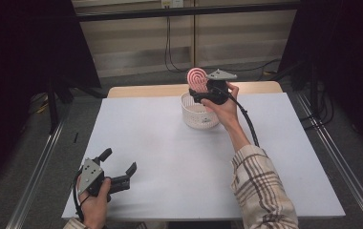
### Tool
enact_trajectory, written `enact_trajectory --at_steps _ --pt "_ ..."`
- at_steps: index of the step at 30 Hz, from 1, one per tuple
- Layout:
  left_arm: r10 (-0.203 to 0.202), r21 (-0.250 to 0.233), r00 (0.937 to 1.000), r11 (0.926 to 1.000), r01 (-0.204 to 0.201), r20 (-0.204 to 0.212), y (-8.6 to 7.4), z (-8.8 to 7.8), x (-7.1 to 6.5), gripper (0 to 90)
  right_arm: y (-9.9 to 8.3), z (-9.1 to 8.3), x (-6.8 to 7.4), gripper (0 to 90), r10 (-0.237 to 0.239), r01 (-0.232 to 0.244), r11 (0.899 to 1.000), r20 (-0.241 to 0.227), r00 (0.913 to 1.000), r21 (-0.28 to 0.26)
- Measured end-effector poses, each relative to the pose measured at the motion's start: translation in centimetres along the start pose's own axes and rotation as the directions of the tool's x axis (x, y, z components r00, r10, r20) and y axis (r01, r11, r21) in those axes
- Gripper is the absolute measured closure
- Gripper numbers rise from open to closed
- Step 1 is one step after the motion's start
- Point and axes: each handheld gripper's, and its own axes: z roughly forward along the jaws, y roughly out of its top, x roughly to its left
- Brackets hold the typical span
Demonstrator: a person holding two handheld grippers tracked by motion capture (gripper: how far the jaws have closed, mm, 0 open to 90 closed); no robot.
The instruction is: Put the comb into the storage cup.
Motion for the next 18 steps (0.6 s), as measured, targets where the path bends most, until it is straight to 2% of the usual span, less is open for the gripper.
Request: enact_trajectory --at_steps 8,18 --pt "-0.002 -0.001 1.0 1.0 0.002 0.001 0.0 0.0 0.1 1.0 -0.4 0.5 0.5 14.0 0.004 -0.004 1.0 -0.019 0.9998 0.01" --pt "0.002 0.003 1.0 1.0 -0.003 0.003 0.0 0.0 0.1 1.0 -0.5 0.5 1.1 13.6 -0.017 0.018 1.0 -0.031 0.9994 0.026"
